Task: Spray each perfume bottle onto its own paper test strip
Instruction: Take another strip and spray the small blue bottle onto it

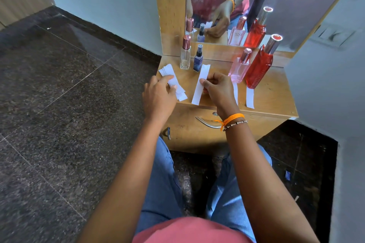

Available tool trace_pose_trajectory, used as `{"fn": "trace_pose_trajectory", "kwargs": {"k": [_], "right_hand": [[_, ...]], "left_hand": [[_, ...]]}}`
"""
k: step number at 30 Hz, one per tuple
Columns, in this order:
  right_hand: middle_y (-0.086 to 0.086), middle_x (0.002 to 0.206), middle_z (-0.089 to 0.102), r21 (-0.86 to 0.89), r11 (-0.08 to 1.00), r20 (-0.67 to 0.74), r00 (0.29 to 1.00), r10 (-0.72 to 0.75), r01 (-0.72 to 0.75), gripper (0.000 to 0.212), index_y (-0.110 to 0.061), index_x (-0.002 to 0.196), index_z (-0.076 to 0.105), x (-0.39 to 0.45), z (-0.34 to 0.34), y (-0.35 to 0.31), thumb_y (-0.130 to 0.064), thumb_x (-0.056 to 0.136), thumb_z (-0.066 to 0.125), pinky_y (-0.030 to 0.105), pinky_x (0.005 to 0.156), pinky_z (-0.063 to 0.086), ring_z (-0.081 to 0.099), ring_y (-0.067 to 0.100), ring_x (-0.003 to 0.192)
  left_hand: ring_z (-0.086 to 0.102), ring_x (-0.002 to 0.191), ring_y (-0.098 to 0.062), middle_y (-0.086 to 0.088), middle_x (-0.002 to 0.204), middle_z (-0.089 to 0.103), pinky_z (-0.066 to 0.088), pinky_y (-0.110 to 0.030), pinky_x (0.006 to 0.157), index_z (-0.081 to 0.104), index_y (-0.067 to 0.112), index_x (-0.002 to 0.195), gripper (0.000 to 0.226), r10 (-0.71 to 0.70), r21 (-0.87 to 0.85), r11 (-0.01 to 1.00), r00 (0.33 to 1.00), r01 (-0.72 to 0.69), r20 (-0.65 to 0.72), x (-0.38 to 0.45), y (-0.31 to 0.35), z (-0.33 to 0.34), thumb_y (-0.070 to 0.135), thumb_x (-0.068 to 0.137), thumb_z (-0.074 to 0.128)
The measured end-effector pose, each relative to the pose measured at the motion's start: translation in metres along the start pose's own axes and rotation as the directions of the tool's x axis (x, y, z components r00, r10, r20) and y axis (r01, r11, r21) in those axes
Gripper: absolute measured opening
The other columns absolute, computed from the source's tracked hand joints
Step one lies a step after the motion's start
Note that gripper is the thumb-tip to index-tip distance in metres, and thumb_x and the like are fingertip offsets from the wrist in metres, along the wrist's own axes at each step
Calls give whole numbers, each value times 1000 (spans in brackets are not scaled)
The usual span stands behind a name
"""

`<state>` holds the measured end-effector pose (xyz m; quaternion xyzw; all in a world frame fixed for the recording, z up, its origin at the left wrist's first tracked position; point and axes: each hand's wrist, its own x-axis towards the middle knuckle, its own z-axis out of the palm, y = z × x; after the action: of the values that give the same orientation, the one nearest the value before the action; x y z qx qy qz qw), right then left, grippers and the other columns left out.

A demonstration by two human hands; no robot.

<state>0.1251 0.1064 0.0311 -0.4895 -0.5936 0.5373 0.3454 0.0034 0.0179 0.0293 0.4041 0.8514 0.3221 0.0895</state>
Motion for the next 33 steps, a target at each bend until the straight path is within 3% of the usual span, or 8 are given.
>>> {"fn": "trace_pose_trajectory", "kwargs": {"k": [7, 10, 14, 19, 22, 25, 30, 33], "right_hand": [[1, 68, 64, 20, 998, 39, 998, -58, 57, 17, -15, 86, 58, -2, 5, -9, -5, 81, 71, 25, 64, 51, 59, 12, 63], [-3, 65, 63, 81, 994, 55, 995, -83, 79, 26, -18, 85, 53, -3, 4, -12, -6, 78, 75, 22, 63, 51, 60, 8, 60], [5, 70, 62, 89, 992, 90, 991, -100, 92, 25, -14, 90, 53, -5, 2, -15, -3, 80, 73, 26, 67, 53, 60, 15, 67], [4, 69, 63, 39, 997, 220, 972, -78, 72, 19, -10, 90, 58, -3, -7, -15, -3, 81, 72, 21, 65, 52, 59, 13, 64], [4, 74, 62, 2, 995, 21, 994, -104, 104, 14, -8, 92, 58, 5, -4, -12, -5, 83, 68, 25, 72, 52, 58, 16, 70], [0, 91, 58, -117, 964, -171, 952, -256, 238, 21, -5, 101, 55, 19, 5, -17, -2, 83, 65, 10, 69, 47, 57, 13, 80], [9, 119, 61, -249, 930, -92, 949, -302, 272, 42, -3, 117, 51, 40, 20, -24, 0, 79, 68, 34, 92, 48, 57, 22, 107], [13, 107, 67, -280, 919, -73, 949, -308, 277, 34, -1, 110, 54, 43, 24, -24, 5, 78, 64, 41, 89, 51, 62, 25, 98]], "left_hand": [[54, 99, -17, -3, 110, 62, 35, -12, 74, 67, 15, 107, 22, 175, -228, 954, 978, -196, -109, 3, 12, -1, 12, 90, 54], [55, 93, -6, 6, 103, 63, 39, -1, 70, 63, 15, 116, 26, 152, -426, 894, 988, -136, 3, 4, 24, 0, 13, 91, 54], [55, 97, -2, 7, 108, 60, 49, -19, 75, 54, 20, 126, 36, 31, -596, 799, 984, 82, 176, 4, 31, 6, 19, 90, 57], [64, 84, -11, 5, 82, 66, 53, -28, 74, 60, 18, 113, 30, -82, -673, 723, 986, 160, 147, 7, 28, 7, 10, 84, 64], [63, 69, -2, 8, 73, 66, 55, -31, 78, 61, 21, 104, 26, -99, -668, 725, 985, 169, 141, 8, 25, 7, 8, 82, 67], [62, 67, -3, 8, 71, 65, 56, -31, 76, 58, 20, 96, 22, -99, -669, 725, 986, 163, 133, 8, 25, 6, 8, 81, 69], [64, 73, -11, 4, 75, 66, 57, -32, 76, 56, 25, 77, 21, -76, -624, 771, 991, 127, 108, 8, 26, 5, 9, 80, 70], [65, 76, -13, 5, 77, 67, 58, -33, 77, 59, 27, 76, 22, -63, -610, 785, 993, 109, 97, 9, 24, 5, 8, 80, 69]]}}
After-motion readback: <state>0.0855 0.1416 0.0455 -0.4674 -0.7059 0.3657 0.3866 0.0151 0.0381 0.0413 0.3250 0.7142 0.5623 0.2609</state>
